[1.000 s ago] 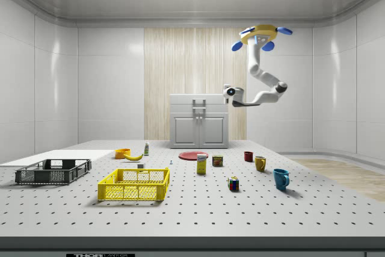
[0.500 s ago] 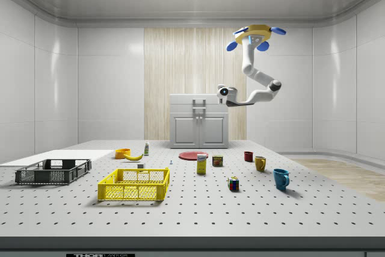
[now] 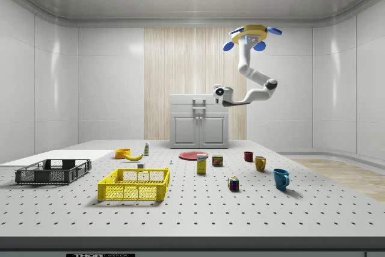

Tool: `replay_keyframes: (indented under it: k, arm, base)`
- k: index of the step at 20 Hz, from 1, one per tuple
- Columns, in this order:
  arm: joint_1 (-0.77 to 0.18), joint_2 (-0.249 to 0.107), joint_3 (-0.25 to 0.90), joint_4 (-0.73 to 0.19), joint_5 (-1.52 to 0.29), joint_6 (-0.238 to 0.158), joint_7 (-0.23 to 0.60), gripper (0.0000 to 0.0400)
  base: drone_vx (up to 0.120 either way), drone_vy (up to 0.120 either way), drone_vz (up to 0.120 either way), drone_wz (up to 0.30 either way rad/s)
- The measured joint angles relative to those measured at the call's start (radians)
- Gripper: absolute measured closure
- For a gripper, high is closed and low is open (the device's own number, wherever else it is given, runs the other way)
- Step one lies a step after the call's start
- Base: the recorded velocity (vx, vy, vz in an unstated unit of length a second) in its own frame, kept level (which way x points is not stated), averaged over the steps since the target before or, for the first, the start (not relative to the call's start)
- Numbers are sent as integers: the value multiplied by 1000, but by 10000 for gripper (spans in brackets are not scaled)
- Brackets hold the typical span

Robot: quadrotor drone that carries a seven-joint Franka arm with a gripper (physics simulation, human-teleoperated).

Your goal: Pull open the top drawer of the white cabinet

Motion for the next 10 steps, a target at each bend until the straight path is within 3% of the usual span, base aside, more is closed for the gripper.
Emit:
replay_keyframes:
  k: [10]
  arm:
    - [35,-36,74,-66,45,112,6,95]
  base:
    - [0,0,0,0]
